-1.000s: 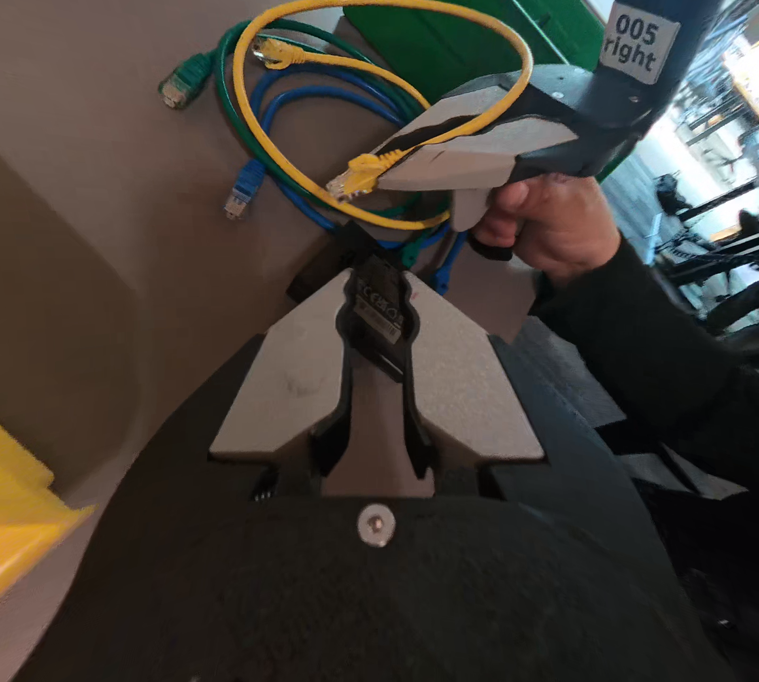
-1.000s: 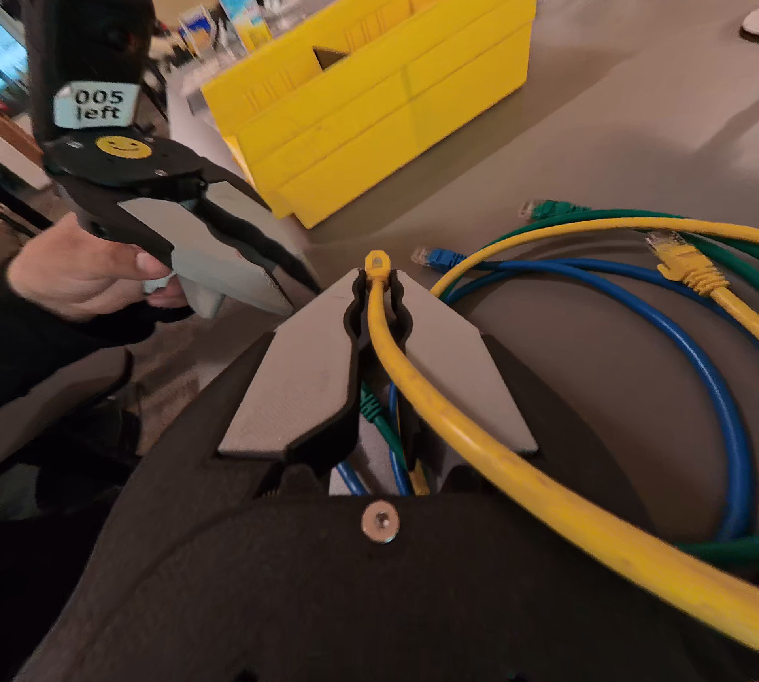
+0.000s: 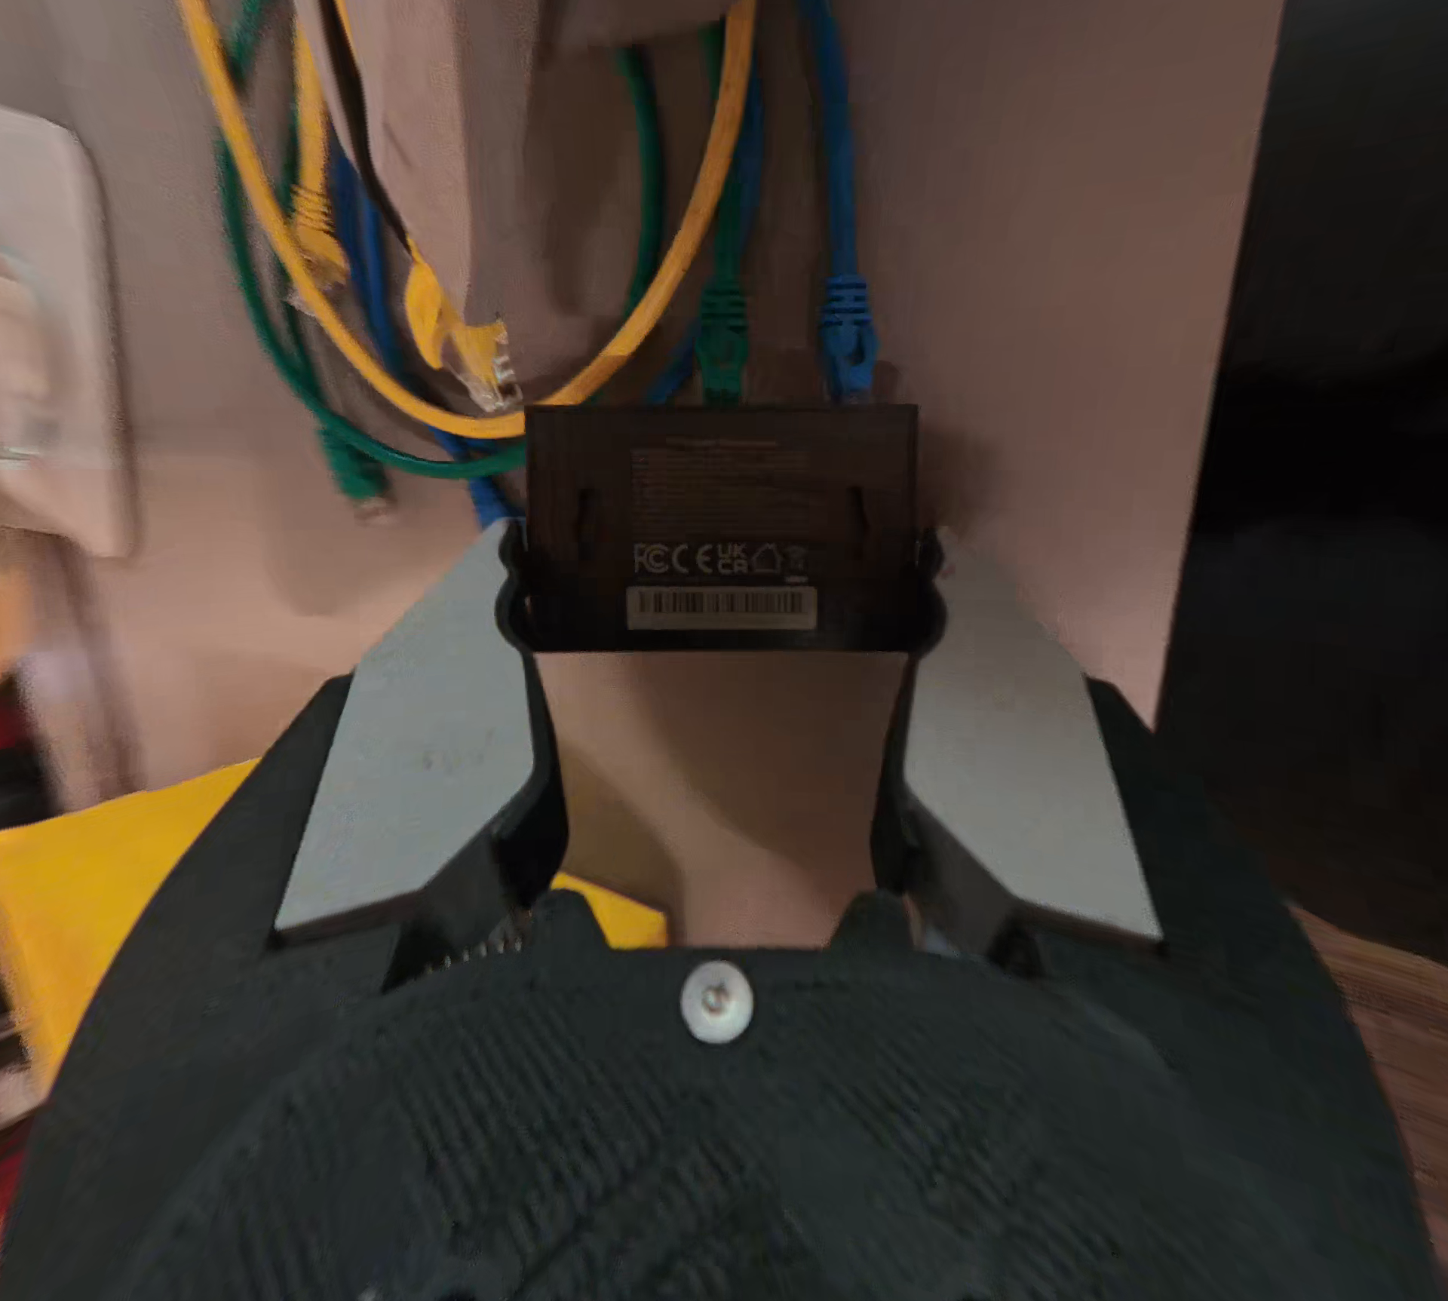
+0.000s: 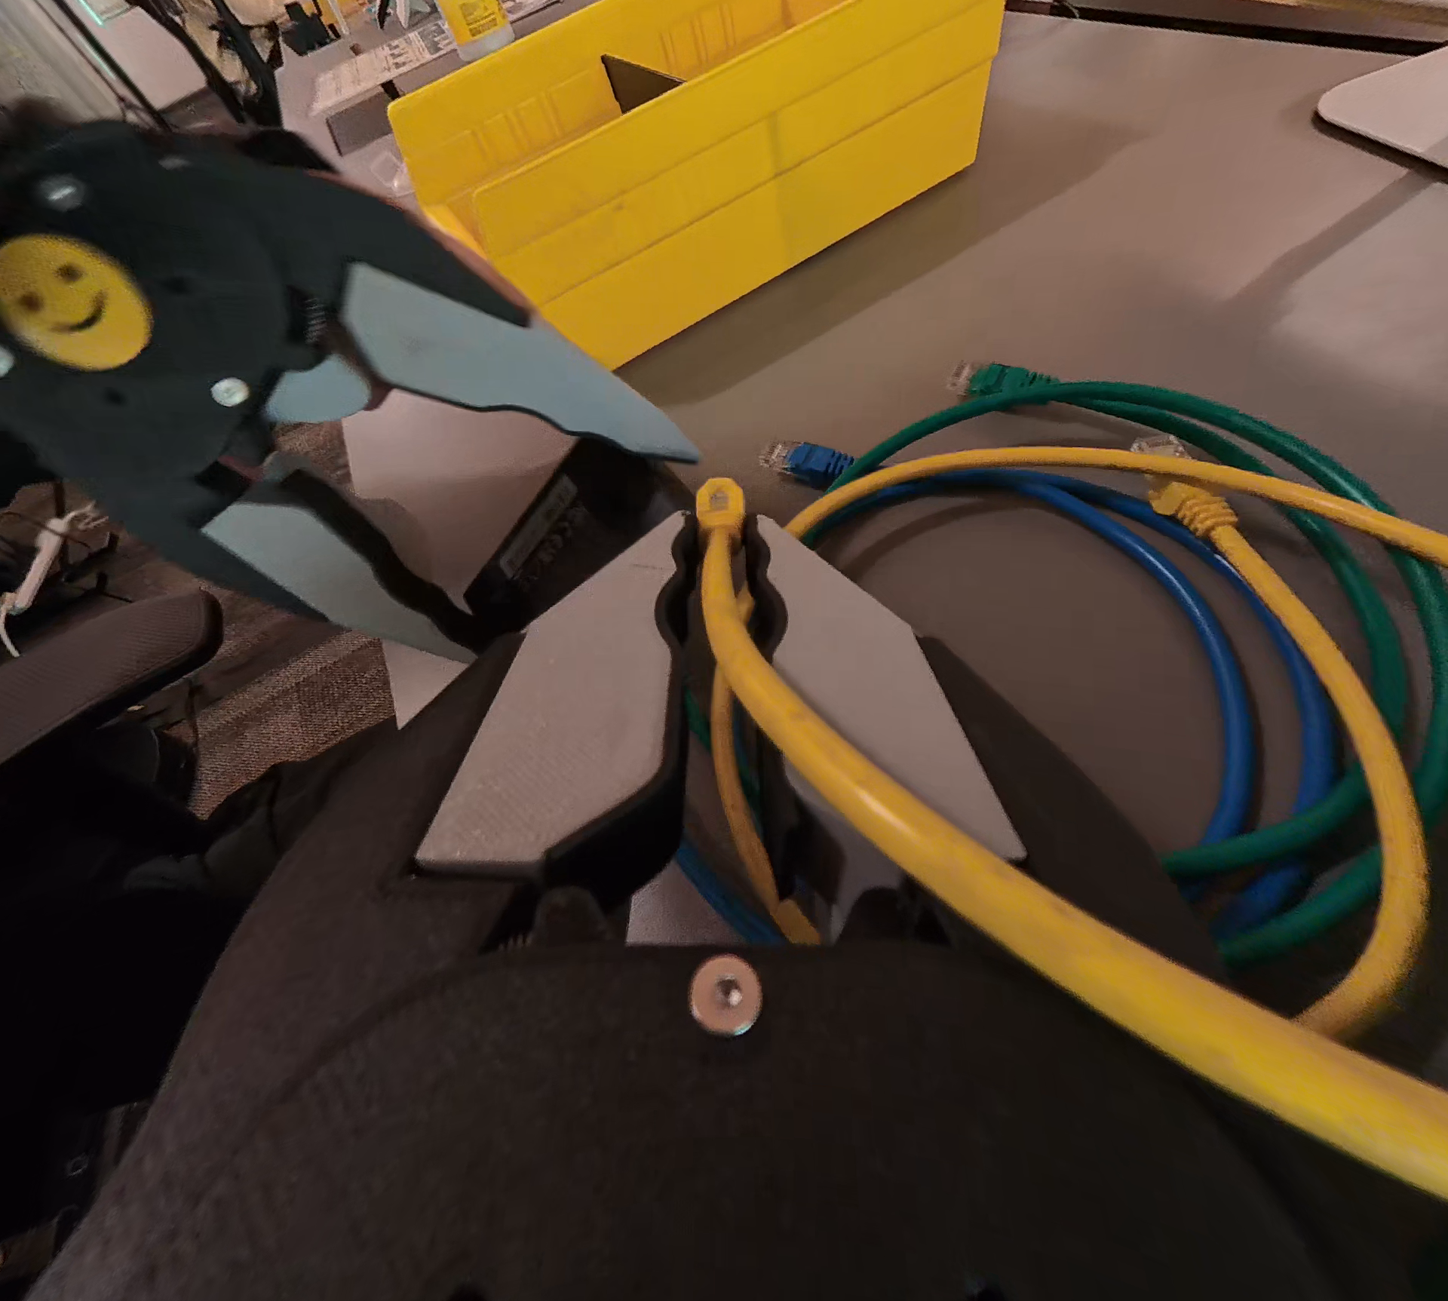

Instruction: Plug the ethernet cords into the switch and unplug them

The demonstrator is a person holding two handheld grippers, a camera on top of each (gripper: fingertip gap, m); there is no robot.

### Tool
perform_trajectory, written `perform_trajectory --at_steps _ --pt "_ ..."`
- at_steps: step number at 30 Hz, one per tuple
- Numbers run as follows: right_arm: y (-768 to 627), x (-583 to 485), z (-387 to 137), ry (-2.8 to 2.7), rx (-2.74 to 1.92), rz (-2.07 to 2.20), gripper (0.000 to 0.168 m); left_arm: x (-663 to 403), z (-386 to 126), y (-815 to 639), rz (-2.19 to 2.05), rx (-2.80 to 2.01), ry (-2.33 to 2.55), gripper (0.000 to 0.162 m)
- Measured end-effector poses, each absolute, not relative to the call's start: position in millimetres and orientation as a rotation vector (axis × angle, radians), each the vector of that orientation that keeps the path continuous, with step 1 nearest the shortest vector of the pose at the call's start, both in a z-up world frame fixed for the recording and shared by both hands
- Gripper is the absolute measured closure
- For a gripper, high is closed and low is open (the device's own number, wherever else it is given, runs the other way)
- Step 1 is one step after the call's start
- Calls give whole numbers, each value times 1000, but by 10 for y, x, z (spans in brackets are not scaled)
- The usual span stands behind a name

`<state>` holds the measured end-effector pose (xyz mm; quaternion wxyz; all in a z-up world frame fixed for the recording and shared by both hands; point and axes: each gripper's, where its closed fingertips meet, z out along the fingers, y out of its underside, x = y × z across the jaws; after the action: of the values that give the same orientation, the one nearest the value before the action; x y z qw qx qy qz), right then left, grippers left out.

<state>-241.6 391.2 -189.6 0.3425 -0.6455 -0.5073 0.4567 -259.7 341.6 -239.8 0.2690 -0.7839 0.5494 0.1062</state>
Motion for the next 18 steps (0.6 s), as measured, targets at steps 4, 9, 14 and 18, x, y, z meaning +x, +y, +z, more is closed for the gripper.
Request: perform_trajectory --at_steps 4,9,14,18 --pt "3939 -2442 -1899 -1295 -1680 1183 159 -2612 -2223 3426 695 -1783 1531 65" --pt "3914 -2530 -2016 -1346 -1671 1122 159 -2589 -2110 3409 1019 -1393 1552 65" --pt "3790 -2791 -1932 -1442 -1561 1192 158 -2576 -2075 3413 1111 -1181 1532 65" --pt "3707 -2934 -1961 -1519 -1587 1408 159 -2658 -2070 3440 1068 -1211 1476 65"
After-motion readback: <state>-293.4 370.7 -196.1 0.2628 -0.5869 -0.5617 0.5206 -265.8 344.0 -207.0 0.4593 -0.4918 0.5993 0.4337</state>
